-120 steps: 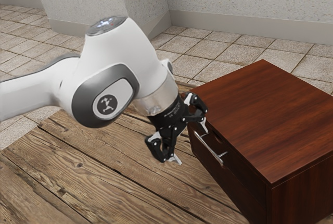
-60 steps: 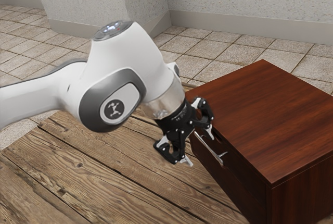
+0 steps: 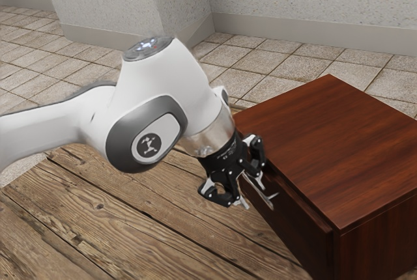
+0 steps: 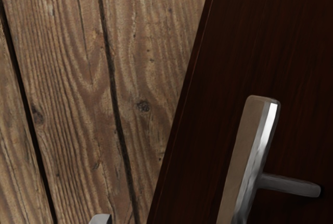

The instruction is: Pull the drawer handle with one arm to open the drawer

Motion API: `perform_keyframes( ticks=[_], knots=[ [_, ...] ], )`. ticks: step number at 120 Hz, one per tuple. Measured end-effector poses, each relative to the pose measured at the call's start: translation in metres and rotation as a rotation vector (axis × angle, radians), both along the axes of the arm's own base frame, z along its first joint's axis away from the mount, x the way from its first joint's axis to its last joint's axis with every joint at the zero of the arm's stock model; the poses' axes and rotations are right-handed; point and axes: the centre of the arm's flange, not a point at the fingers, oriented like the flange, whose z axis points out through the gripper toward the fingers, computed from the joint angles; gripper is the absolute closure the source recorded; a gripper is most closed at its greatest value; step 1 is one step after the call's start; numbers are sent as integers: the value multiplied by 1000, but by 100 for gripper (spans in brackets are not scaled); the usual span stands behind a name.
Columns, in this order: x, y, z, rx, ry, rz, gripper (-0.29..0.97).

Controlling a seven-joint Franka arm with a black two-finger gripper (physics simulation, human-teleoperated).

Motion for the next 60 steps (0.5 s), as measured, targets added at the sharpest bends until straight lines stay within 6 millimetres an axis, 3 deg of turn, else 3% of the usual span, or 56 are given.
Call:
perform_keyframes(
  ticks=[60],
  knots=[
    [-26,16,3,8,-11,-22,57]
  ],
)
